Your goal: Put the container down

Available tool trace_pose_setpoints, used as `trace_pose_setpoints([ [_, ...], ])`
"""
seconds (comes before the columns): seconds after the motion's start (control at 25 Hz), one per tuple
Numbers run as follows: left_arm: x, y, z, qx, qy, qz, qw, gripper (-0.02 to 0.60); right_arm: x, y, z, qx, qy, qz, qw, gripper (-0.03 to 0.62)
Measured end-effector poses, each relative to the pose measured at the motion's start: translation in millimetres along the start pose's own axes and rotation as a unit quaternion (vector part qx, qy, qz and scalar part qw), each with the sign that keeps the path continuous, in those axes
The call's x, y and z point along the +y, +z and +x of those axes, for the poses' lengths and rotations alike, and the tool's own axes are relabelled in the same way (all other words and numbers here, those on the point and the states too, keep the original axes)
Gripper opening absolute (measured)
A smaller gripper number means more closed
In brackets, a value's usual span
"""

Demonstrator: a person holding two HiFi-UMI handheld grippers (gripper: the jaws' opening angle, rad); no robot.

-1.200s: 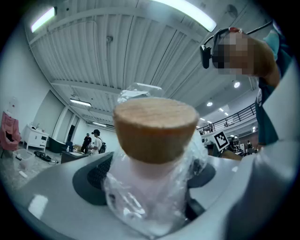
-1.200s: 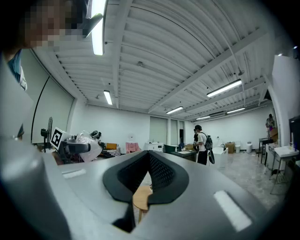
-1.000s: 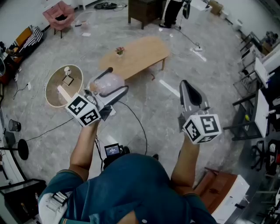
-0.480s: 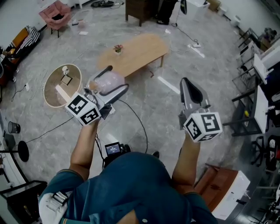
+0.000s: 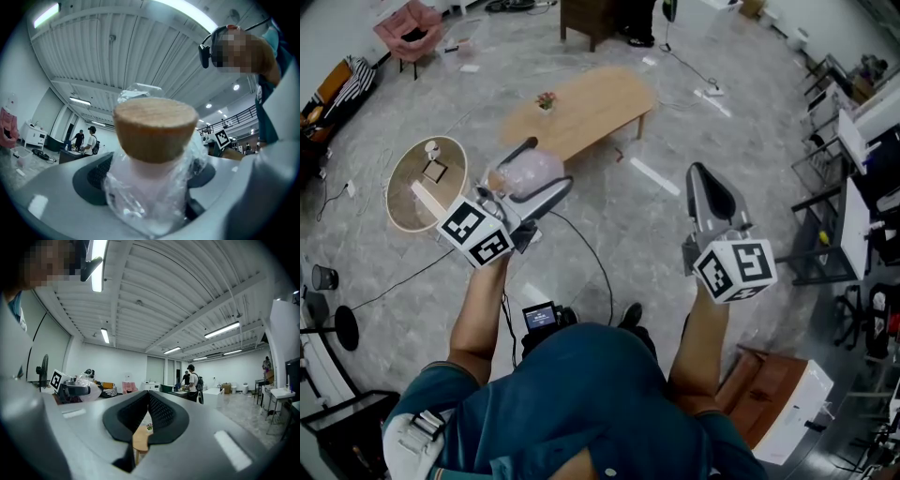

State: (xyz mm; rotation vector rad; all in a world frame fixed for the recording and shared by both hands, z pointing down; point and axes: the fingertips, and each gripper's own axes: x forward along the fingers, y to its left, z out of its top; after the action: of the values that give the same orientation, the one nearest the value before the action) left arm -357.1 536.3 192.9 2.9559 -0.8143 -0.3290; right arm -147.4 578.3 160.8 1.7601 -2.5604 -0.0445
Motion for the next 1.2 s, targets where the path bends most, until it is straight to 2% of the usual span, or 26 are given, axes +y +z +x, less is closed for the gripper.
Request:
trace_pose_setpoints([
  [0.36,8.9,-6.6,44.6,0.009,0.035,0.011,0.9993,0.411,-54.1,-5.4,29.5,-0.012,0.035,0.016,0.999,0.009],
  [0.56,5.6,-5.9,90.9,0.009,0.067,0.027,0.9974,0.411,-105.6,-2.6,52.0,-0.02,0.073,0.022,0.997,0.009],
  [0.84,-2.0,-14.4,147.0,0.004,0.105,0.024,0.9942,0.411,-169.9,-4.5,73.6,-0.027,0.115,0.032,0.993,0.01],
  [1.2,-19.6,-23.1,206.5,0.005,0.125,0.028,0.9917,0.411,-238.3,-6.6,71.3,-0.039,0.132,0.045,0.99,0.009],
])
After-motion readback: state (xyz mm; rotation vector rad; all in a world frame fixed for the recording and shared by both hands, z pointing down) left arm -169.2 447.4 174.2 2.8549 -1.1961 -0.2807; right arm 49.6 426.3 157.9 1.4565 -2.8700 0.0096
